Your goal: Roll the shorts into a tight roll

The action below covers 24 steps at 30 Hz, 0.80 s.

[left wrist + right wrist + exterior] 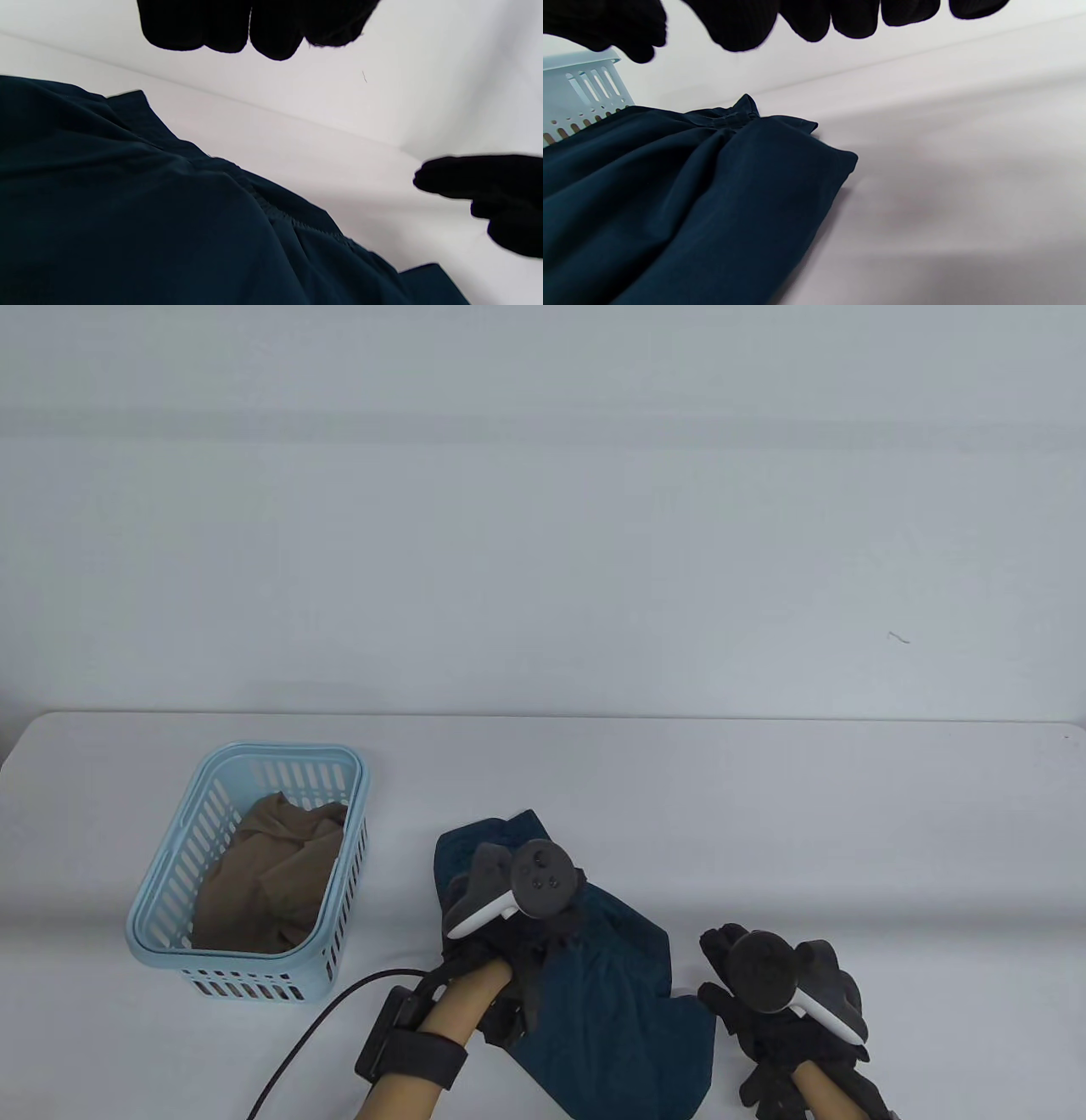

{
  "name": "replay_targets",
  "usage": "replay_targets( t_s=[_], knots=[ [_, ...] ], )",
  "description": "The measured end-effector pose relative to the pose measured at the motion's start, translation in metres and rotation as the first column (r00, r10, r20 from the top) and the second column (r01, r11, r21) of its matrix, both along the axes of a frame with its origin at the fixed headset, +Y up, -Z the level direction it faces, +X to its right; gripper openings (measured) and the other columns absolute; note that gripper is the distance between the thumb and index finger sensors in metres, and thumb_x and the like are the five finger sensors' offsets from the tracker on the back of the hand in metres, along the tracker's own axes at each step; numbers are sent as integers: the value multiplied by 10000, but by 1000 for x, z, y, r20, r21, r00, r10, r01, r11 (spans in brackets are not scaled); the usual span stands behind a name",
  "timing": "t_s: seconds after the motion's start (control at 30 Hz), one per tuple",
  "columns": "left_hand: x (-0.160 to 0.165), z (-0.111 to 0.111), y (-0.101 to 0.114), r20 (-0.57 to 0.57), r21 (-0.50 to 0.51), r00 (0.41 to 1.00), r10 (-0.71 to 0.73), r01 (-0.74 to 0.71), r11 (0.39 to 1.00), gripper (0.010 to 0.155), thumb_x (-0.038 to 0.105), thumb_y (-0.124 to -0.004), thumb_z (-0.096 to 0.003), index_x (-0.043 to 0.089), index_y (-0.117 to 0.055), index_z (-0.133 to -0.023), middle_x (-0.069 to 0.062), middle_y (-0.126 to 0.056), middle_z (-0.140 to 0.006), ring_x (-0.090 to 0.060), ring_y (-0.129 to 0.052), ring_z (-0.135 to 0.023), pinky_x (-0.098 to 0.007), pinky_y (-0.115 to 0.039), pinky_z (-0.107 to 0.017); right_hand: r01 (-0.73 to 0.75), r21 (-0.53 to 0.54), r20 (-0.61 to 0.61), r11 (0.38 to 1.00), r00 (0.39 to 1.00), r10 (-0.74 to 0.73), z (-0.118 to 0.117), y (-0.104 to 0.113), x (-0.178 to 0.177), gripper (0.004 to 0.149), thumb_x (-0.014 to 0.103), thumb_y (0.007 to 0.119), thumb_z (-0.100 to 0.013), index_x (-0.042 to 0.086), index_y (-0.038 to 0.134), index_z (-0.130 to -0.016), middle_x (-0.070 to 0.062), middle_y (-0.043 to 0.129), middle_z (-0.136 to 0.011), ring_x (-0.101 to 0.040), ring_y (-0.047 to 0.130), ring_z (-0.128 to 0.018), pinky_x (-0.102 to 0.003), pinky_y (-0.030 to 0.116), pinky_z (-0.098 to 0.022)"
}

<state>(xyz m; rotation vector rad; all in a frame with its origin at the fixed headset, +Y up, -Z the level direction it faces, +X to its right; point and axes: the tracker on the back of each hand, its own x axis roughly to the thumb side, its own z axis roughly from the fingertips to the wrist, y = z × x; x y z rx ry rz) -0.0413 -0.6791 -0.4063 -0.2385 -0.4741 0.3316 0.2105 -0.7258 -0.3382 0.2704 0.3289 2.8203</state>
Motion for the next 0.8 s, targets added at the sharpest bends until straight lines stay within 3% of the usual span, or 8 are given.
replay_targets(
  t_s=[0.23, 0.6, 0.8],
  knots=[
    [24, -31, -22, -18, 24, 987, -158, 159, 987, 551, 327, -665, -550, 105, -575, -1047, -250, -520, -1115, -524, -585, -1009, -759, -297, -658, -9, -16, -3, 1000, 1000, 8, -1, -3, 0, 638, 358, 635, -547, 121, 414, -1096, -181, 363, -1147, -473, 371, -1049, -679, 403, -714],
    [-5, -104, -41, -261, -34, 933, -247, 247, 968, 653, 345, -677, -543, 77, -444, -1091, -264, -439, -1140, -536, -524, -1035, -756, -282, -667, -1, -40, -11, 999, 1000, 1, 0, -2, -4, 637, 359, 635, -547, 120, 416, -1096, -182, 361, -1147, -473, 368, -1049, -679, 400, -715],
    [-18, -141, -59, -324, -157, 893, -313, 276, 948, 666, 352, -680, -542, 104, -419, -1102, -249, -396, -1159, -534, -484, -1054, -758, -263, -671, -8, -47, -14, 999, 1000, 7, 0, -4, -4, 637, 358, 634, -547, 118, 415, -1096, -184, 360, -1147, -475, 364, -1048, -679, 395, -715]
  ],
)
